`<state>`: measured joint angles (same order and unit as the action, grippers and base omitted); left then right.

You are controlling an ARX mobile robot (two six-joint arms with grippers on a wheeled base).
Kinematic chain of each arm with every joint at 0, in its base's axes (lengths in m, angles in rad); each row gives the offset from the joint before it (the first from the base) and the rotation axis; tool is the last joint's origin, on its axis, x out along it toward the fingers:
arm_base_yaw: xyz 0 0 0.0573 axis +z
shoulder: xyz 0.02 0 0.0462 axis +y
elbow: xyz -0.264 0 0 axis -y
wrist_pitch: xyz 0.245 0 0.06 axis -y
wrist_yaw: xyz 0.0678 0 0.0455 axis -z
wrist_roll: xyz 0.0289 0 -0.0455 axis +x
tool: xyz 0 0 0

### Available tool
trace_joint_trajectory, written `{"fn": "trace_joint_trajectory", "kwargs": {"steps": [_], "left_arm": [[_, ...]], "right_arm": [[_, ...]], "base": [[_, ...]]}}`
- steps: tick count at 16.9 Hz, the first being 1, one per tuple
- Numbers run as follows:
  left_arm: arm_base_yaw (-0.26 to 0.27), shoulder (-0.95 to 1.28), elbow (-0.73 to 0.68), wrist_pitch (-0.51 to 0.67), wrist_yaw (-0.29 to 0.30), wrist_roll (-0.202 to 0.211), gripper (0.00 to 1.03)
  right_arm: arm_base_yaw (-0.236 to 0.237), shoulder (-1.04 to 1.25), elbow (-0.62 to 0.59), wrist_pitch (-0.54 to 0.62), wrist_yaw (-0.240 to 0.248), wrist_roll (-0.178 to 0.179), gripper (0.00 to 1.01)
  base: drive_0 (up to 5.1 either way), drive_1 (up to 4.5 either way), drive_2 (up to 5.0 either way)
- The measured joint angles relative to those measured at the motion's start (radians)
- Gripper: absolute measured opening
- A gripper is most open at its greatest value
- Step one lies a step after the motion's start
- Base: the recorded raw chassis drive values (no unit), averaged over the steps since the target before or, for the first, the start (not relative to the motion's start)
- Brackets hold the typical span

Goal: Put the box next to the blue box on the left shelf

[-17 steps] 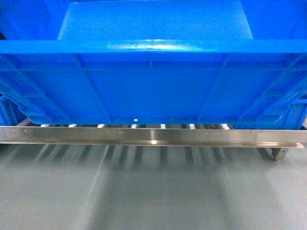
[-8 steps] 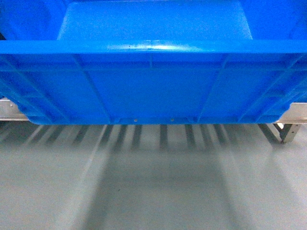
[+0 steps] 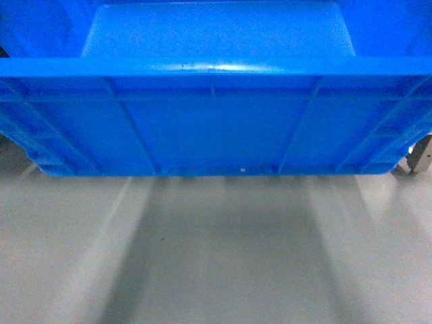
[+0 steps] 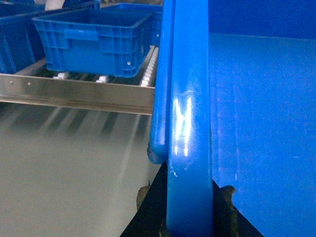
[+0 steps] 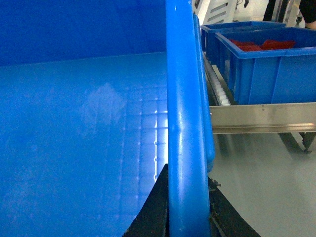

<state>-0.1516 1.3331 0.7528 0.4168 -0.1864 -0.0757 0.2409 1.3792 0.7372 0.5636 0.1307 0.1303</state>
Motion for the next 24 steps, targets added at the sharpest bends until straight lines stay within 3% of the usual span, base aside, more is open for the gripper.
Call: {"fn": "trace_joint_trajectory", "kwargs": {"steps": [12, 24], "left_arm": [[0.000, 0.002, -0.002, 0.003, 0.000, -0.001, 0.08], [0.000, 0.001, -0.002, 0.008, 0.000, -0.002, 0.08]], "right_arm": [[0.000, 0.000, -0.003, 0.005, 0.000, 0.000, 0.07], [0.000, 0.000, -0.003, 0.008, 0.000, -0.001, 0.07]], "base": [[0.0, 0.25, -0.3], [0.1, 4.33, -4.2]]}}
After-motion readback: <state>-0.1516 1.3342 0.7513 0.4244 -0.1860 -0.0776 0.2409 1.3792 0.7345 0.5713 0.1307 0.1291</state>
